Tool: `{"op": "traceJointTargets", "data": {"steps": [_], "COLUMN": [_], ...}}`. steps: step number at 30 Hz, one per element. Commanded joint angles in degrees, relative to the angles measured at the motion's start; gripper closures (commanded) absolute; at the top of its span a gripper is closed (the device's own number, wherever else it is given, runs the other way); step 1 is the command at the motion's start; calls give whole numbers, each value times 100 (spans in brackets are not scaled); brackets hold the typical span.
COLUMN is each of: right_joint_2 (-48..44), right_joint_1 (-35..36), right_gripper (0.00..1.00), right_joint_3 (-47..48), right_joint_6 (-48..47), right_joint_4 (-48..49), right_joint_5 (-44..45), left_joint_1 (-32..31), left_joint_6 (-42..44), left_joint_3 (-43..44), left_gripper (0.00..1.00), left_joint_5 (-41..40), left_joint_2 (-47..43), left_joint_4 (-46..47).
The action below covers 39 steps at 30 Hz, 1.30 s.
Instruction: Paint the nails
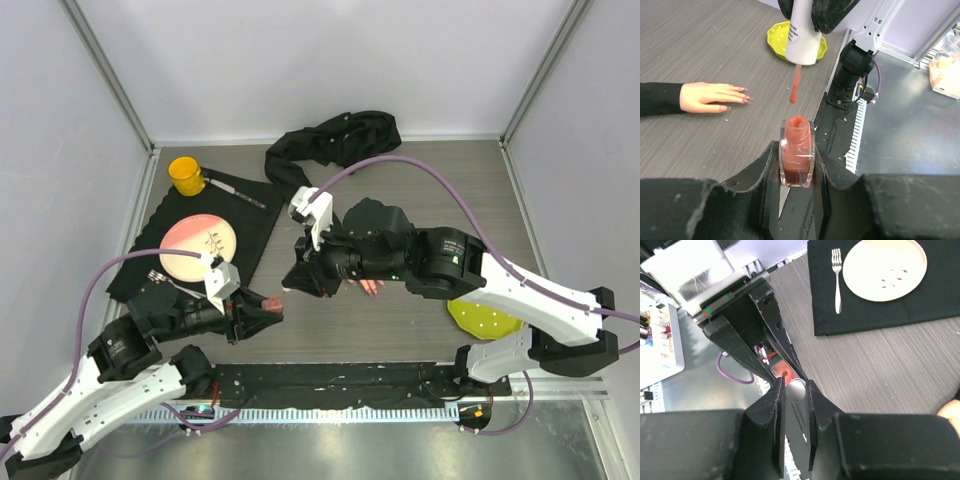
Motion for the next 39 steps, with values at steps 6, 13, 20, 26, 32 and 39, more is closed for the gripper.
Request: {"op": "traceJointTargets", "data": {"steps": [6,13,20,26,32,39], "right_joint_2": [-638,-1139,-1254,-1131,-921,-753], "right_joint_1": [15,-133,-239,-239,-239,-231], "right_gripper": [99,99,99,99,99,99], "right_joint_3": [-581,-1688,-1497,-1101,-934,-951], "right_joint_6": [48,267,417,478,558,566], "right_joint_4": [532,1015,1349,1455,1587,1604], "right_joint_5": [676,1283,687,229,-316,-501], "left_joint_1": [4,4,4,4,4,4], "left_joint_6": [73,73,91,73,65,73], "left_joint_3": [136,119,171,171,171,163], "left_gripper": [100,100,100,100,100,100], "left_joint_5": [-195,-336,-221,-169,-169,-151], "left_joint_2": [-114,-185,202,264,246,185], "left_joint_4": [195,177,107,124,142,142]}}
